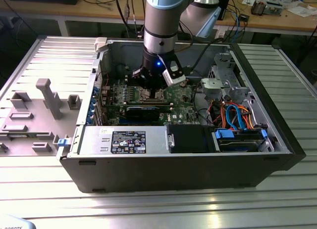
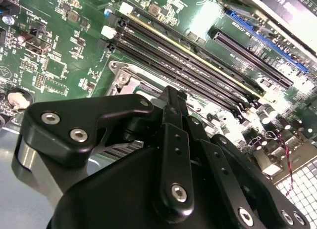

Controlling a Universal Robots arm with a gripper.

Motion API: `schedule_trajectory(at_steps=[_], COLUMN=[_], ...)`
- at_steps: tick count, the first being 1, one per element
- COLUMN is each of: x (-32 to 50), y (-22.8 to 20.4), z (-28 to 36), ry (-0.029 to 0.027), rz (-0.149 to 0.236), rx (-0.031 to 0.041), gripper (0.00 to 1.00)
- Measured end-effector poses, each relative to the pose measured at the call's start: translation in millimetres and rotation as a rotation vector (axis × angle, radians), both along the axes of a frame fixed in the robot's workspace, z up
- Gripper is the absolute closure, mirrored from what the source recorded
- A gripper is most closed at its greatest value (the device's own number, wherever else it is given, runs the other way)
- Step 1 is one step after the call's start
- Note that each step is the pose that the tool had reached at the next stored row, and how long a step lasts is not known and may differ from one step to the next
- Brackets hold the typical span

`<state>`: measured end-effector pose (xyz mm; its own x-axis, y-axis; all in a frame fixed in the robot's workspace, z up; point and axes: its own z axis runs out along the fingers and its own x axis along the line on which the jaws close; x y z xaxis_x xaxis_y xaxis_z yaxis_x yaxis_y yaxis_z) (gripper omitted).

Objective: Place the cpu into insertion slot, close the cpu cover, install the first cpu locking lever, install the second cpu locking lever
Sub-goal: 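Install the second cpu locking lever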

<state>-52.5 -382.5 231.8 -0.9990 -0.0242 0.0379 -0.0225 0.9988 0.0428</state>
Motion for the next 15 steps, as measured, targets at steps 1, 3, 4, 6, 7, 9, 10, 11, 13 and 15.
schedule_trajectory(at_steps=[1,3,4,6,7,9,10,11,13,15], x=[-0.1,-0.1,-0.1,-0.1,-0.1,-0.1,-0.5,-0.6,-0.6,-0.6], y=[0.0,-0.1,-0.1,0.0,0.0,0.0,0.0,-0.1,-0.1,-0.1], z=[0.0,0.0,0.0,0.0,0.0,0.0,0.0,0.0,0.0,0.0], ry=[0.0001,0.0002,0.0002,0.0002,0.0002,0.0002,0.0002,0.0002,0.0002,0.0018], rz=[0.000,0.000,0.000,0.000,0.000,0.000,0.000,0.000,0.000,0.000], rx=[0.0000,0.0001,0.0000,0.0002,0.0002,0.0002,0.0002,0.0003,0.0002,0.0001], gripper=[0.89,0.89,0.89,0.89,0.89,0.89,0.89,0.89,0.89,0.89])
